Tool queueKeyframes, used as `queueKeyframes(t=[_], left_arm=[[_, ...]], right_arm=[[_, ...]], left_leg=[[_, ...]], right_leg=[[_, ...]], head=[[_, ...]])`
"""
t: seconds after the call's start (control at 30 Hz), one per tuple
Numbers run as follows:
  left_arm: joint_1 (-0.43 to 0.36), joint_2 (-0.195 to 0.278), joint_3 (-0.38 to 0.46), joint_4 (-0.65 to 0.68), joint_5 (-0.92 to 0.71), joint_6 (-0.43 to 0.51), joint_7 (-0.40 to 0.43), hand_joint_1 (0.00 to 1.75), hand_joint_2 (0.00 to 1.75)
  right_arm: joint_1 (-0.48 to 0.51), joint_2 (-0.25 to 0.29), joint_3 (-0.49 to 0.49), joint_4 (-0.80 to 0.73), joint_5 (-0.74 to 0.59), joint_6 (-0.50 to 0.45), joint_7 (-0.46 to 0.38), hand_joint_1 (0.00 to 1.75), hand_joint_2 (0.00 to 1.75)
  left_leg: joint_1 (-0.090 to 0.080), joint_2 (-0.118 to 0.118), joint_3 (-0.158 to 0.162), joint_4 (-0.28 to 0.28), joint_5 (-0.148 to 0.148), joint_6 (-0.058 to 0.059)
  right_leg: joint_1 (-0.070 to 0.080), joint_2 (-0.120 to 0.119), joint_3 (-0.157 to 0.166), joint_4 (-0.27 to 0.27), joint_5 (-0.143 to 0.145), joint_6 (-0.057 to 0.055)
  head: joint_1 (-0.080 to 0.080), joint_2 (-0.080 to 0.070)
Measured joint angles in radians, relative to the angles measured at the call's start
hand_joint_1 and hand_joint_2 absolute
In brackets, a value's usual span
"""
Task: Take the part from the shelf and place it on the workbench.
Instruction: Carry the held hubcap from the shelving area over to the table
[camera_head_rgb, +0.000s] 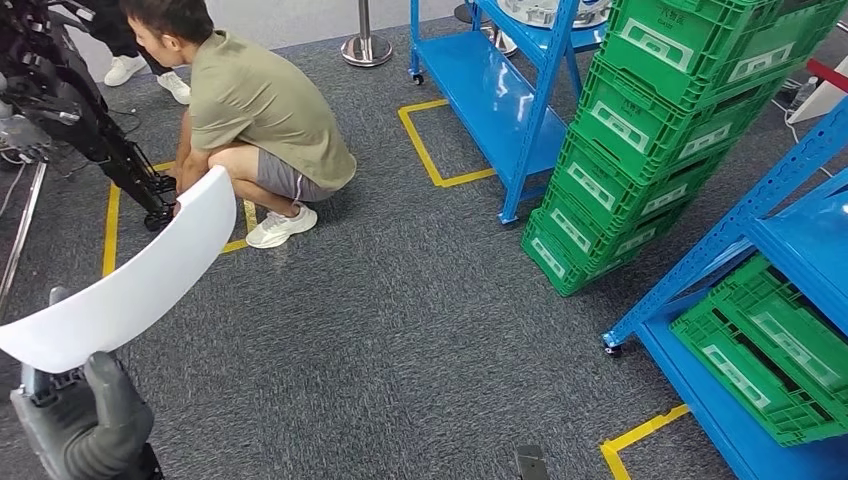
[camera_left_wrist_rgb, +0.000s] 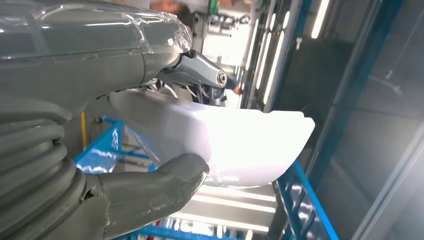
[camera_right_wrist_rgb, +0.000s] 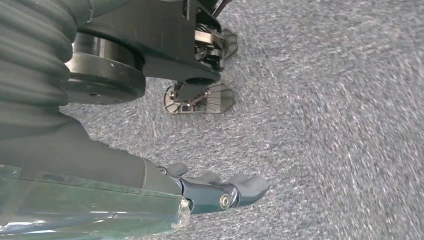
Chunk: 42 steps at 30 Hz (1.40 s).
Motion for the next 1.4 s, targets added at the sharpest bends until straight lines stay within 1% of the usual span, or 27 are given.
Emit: queueKeyframes(t=[0.03, 0.07, 0.1, 0.17, 0.23, 0.33, 0.37, 0.43, 0.5, 0.53, 0.57, 0.6, 0.63, 0.73, 0.8, 0.87, 0.9, 0.93, 0.97, 1.03, 1.07, 1.1, 1.13, 1.17, 1.23, 1.3, 1.4], left_arm=[[0.002, 0.0, 0.002, 0.0, 0.0, 0.001, 0.0, 1.75, 1.75], [0.003, 0.0, 0.004, 0.0, 0.0, 0.001, 0.0, 1.75, 1.75], [0.004, 0.0, 0.004, -0.001, 0.0, 0.001, 0.0, 1.75, 1.75], [0.004, 0.0, 0.005, -0.002, -0.001, 0.001, 0.0, 1.75, 1.75], [0.006, 0.0, 0.007, -0.004, -0.001, 0.001, 0.0, 1.75, 1.75], [0.008, 0.0, 0.012, -0.007, -0.002, 0.001, 0.0, 1.75, 1.75], [0.008, 0.0, 0.012, -0.008, -0.002, 0.001, 0.0, 1.75, 1.75], [0.008, -0.001, 0.013, -0.01, -0.002, 0.001, 0.0, 1.75, 1.75], [0.008, -0.001, 0.014, -0.011, -0.002, 0.001, 0.0, 1.75, 1.75], [0.008, -0.001, 0.015, -0.01, -0.002, 0.001, 0.0, 1.75, 1.75], [0.008, -0.001, 0.016, -0.01, -0.002, 0.001, 0.0, 1.75, 1.75], [0.008, -0.001, 0.017, -0.01, -0.002, 0.001, 0.0, 1.75, 1.75], [0.008, -0.001, 0.017, -0.01, -0.002, 0.001, 0.0, 1.75, 1.75], [0.008, -0.001, 0.019, -0.011, -0.002, 0.001, 0.0, 1.75, 1.75], [0.008, -0.002, 0.02, -0.011, -0.002, 0.006, 0.0, 1.75, 1.75], [0.01, -0.002, 0.023, -0.011, -0.003, 0.014, 0.0, 1.75, 1.75], [0.012, -0.003, 0.025, -0.013, -0.003, 0.019, 0.0, 1.75, 1.75], [0.014, -0.003, 0.027, -0.015, -0.004, 0.024, 0.0, 1.75, 1.75], [0.015, -0.003, 0.028, -0.017, -0.005, 0.029, 0.0, 1.75, 1.75], [0.016, -0.003, 0.029, -0.019, -0.008, 0.044, 0.0, 1.75, 1.75], [0.017, -0.003, 0.029, -0.018, -0.01, 0.055, 0.0, 1.75, 1.75], [0.019, -0.003, 0.029, -0.018, -0.013, 0.066, 0.0, 1.75, 1.75], [0.02, -0.003, 0.029, -0.018, -0.015, 0.076, 0.0, 1.75, 1.75], [0.02, -0.003, 0.029, -0.018, -0.018, 0.085, 0.0, 1.75, 1.75], [0.02, -0.003, 0.029, -0.018, -0.021, 0.099, 0.0, 1.75, 1.75], [0.021, -0.004, 0.029, -0.019, -0.024, 0.111, 0.0, 1.75, 1.75], [0.023, -0.005, 0.029, -0.025, -0.048, 0.163, 0.0, 1.75, 1.75]], right_arm=[[0.002, 0.0, 0.0, 0.0, 0.001, 0.0, 0.0, 0.0, 1.75], [0.003, 0.0, 0.0, 0.0, 0.001, 0.0, 0.0, 0.0, 1.75], [0.003, 0.0, 0.0, 0.0, 0.001, 0.0, 0.0, 0.0, 1.75], [0.002, 0.002, 0.0, 0.0, 0.001, 0.001, 0.0, 0.0, 1.75], [-0.001, 0.002, -0.001, 0.0, 0.001, 0.001, 0.0, 0.0, 1.75], [-0.003, 0.003, -0.002, 0.0, 0.001, 0.001, 0.0, 0.0, 1.75], [-0.003, 0.003, -0.002, 0.0, 0.001, 0.001, 0.0, 0.0, 1.75], [-0.002, 0.003, -0.002, 0.0, 0.001, 0.001, 0.0, 0.0, 1.75], [0.002, 0.003, -0.002, 0.0, 0.001, 0.001, 0.0, 0.0, 1.75], [0.004, 0.003, -0.002, 0.0, 0.001, 0.001, 0.0, 0.0, 1.75], [0.007, 0.003, -0.002, 0.0, 0.001, 0.001, 0.0, 0.0, 1.75], [0.008, 0.003, -0.002, 0.0, 0.001, 0.001, 0.0, 0.0, 1.75], [0.008, 0.003, -0.002, 0.0, 0.001, 0.001, 0.0, 0.0, 1.75], [0.006, 0.001, -0.003, 0.001, 0.001, 0.001, 0.0, 0.0, 1.75], [0.005, 0.0, -0.004, 0.001, 0.002, 0.001, 0.0, 0.0, 1.75], [0.003, -0.001, -0.005, 0.001, 0.004, 0.001, 0.0, 0.0, 1.75], [0.001, 0.0, -0.005, 0.001, 0.005, 0.001, 0.0, 0.0, 1.75], [-0.001, 0.0, -0.005, 0.001, 0.007, 0.001, 0.0, 0.0, 1.75], [-0.003, 0.001, -0.006, 0.002, 0.008, 0.001, 0.0, 0.0, 1.75], [-0.004, 0.003, -0.006, 0.002, 0.011, 0.002, 0.0, 0.0, 1.75], [-0.002, 0.003, -0.007, 0.002, 0.012, 0.002, 0.001, 0.0, 1.75], [-0.001, 0.003, -0.007, 0.002, 0.013, 0.003, 0.001, 0.0, 1.75], [-0.001, 0.003, -0.007, 0.002, 0.014, 0.003, 0.001, 0.0, 1.75], [-0.001, 0.003, -0.008, 0.002, 0.014, 0.003, 0.001, 0.0, 1.75], [-0.003, 0.004, -0.009, 0.002, 0.016, 0.002, 0.001, 0.0, 1.75], [-0.006, 0.004, -0.011, 0.002, 0.02, 0.002, 0.002, 0.0, 1.75], [-0.007, 0.004, -0.012, 0.002, 0.022, 0.001, 0.002, 0.0, 1.75]], left_leg=[[0.004, 0.0, -0.017, 0.034, -0.006, -0.005], [0.008, 0.001, -0.015, 0.031, 0.007, -0.01], [0.011, 0.005, 0.008, -0.011, 0.036, -0.013], [0.014, 0.035, 0.085, -0.144, 0.093, -0.019], [0.011, 0.059, 0.129, -0.223, 0.112, -0.008], [0.005, 0.045, 0.128, -0.232, 0.113, 0.019], [0.005, 0.038, 0.128, -0.234, 0.115, 0.025], [0.006, 0.023, 0.128, -0.237, 0.12, 0.035], [0.001, 0.007, 0.125, -0.236, 0.122, 0.042], [-0.002, -0.003, 0.124, -0.236, 0.123, 0.044], [-0.005, -0.012, 0.123, -0.236, 0.123, 0.046], [-0.007, -0.022, 0.123, -0.236, 0.124, 0.047], [-0.009, -0.03, 0.124, -0.236, 0.125, 0.047], [-0.01, -0.054, 0.127, -0.236, 0.126, 0.047], [-0.005, -0.069, 0.122, -0.237, 0.13, 0.039], [-0.002, -0.083, 0.118, -0.24, 0.137, 0.028], [-0.003, -0.078, 0.116, -0.238, 0.135, 0.024], [-0.006, -0.061, 0.11, -0.226, 0.125, 0.02], [-0.009, -0.041, 0.095, -0.197, 0.104, 0.016], [-0.008, -0.006, 0.039, -0.085, 0.039, 0.008], [-0.004, -0.003, 0.01, -0.025, 0.013, 0.002], [0.001, -0.002, -0.008, 0.013, 0.003, -0.003], [0.005, 0.0, -0.008, 0.016, 0.012, -0.009], [0.01, 0.006, 0.012, -0.018, 0.037, -0.014], [0.016, 0.035, 0.088, -0.144, 0.093, -0.025], [0.015, 0.056, 0.134, -0.222, 0.112, -0.014], [0.009, 0.042, 0.134, -0.228, 0.11, 0.015]], right_leg=[[0.0, -0.009, -0.001, 0.0, -0.001, 0.001], [-0.001, -0.018, -0.001, 0.001, -0.002, 0.003], [-0.003, -0.026, -0.001, 0.003, -0.004, 0.006], [-0.005, -0.037, -0.001, 0.012, -0.011, 0.018], [-0.003, -0.043, -0.001, 0.021, -0.019, 0.032], [-0.007, -0.049, 0.002, 0.022, -0.022, 0.047], [-0.009, -0.042, -0.001, 0.032, -0.032, 0.052], [-0.012, -0.017, -0.032, 0.109, -0.085, 0.059], [-0.012, -0.001, -0.092, 0.249, -0.154, 0.059], [-0.011, 0.002, -0.117, 0.303, -0.172, 0.056], [-0.01, 0.004, -0.13, 0.329, -0.173, 0.052], [-0.009, 0.005, -0.129, 0.324, -0.159, 0.047], [-0.006, 0.008, -0.114, 0.29, -0.133, 0.04], [0.007, 0.039, -0.032, 0.101, -0.038, 0.013], [0.015, 0.059, -0.002, 0.029, -0.017, 0.0], [0.017, 0.052, 0.003, 0.016, -0.015, -0.003], [0.015, 0.044, 0.007, 0.007, -0.01, -0.003], [0.013, 0.037, 0.012, -0.005, -0.003, -0.003], [0.011, 0.029, 0.016, -0.017, 0.004, -0.004], [0.01, 0.011, 0.018, -0.026, 0.009, -0.005], [0.009, 0.001, 0.017, -0.026, 0.009, -0.006], [0.008, -0.009, 0.016, -0.024, 0.007, -0.005], [0.006, -0.019, 0.016, -0.022, 0.005, -0.002], [0.003, -0.026, 0.015, -0.018, 0.003, 0.002], [-0.002, -0.038, 0.014, -0.003, -0.008, 0.016], [-0.003, -0.044, 0.011, 0.014, -0.02, 0.031], [-0.006, -0.051, 0.013, 0.021, -0.027, 0.042]], head=[[-0.005, 0.0], [-0.009, 0.0], [-0.011, 0.0], [-0.015, 0.0], [-0.016, 0.0], [-0.011, 0.0], [-0.01, 0.0], [-0.002, 0.0], [0.009, 0.0], [0.013, 0.0], [0.017, 0.0], [0.019, 0.0], [0.021, 0.0], [0.023, 0.0], [0.025, 0.0], [0.029, 0.0], [0.029, 0.0], [0.027, 0.0], [0.022, 0.0], [0.012, 0.0], [0.009, 0.0], [0.007, 0.0], [0.004, 0.0], [0.003, 0.0], [-0.003, 0.0], [-0.009, 0.0], [-0.006, 0.0]])
